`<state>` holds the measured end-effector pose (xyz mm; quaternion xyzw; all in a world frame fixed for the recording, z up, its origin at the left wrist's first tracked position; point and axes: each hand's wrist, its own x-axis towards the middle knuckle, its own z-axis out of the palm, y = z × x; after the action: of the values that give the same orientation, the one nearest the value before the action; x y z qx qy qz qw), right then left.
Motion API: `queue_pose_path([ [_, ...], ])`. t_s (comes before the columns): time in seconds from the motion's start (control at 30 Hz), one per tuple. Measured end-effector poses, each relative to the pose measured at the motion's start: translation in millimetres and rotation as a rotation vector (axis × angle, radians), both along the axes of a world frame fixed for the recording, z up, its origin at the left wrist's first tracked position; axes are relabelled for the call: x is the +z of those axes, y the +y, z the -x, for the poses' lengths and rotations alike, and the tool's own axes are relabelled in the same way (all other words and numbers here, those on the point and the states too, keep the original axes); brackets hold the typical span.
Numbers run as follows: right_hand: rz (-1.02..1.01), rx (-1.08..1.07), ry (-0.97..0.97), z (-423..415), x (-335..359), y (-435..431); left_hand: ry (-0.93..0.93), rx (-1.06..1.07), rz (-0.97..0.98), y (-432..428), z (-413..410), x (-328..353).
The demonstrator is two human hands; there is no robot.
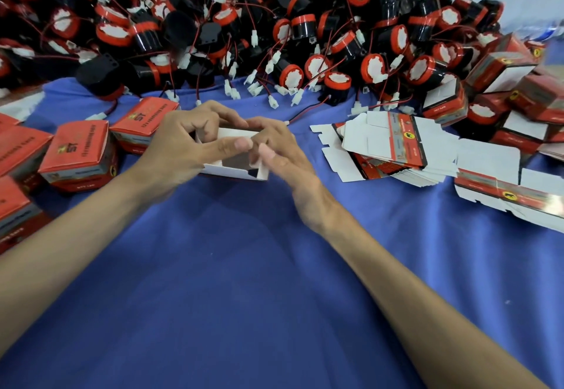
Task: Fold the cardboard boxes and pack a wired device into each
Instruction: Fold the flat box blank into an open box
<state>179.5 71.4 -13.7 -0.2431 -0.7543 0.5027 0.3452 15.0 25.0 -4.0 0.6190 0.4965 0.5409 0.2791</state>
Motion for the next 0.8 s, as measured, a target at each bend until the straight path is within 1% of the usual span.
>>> queue_pose_path([
  [0.07, -0.080, 0.011, 0.048, -10, -2, -7, 0.000, 0.021, -0.040, 0, 0, -1],
  [0.17, -0.250, -0.071, 0.022, -4, -2, -5, 0.051, 0.103, -0.141, 0, -5, -4],
  [0.23, -0.364, -0.106, 0.065, -3, -6, -2, 0.030, 0.132, -0.206, 1, -9, -10],
  [0.3, -0.436, -0.126, 0.092, -4, -11, -2, -0.022, 0.139, -0.236, 1, -8, -17],
  [0.4, -0.419, -0.137, 0.096, -1, -10, -3, -0.041, 0.131, -0.163, 4, -5, -25],
  [0.53, -0.269, -0.175, 0.155, 0, -10, -2, -0.181, -0.045, 0.030, 4, -1, -29],
  [0.6, -0.259, -0.195, 0.152, 0, -9, -1, -0.159, -0.064, 0.076, 5, -1, -27],
  [0.67, -0.271, -0.203, 0.123, 1, -10, -1, -0.100, -0.059, 0.113, 6, -2, -26],
  [0.8, -0.258, -0.253, 0.117, -2, -12, 1, 0.027, 0.032, 0.104, 5, -5, -28],
])
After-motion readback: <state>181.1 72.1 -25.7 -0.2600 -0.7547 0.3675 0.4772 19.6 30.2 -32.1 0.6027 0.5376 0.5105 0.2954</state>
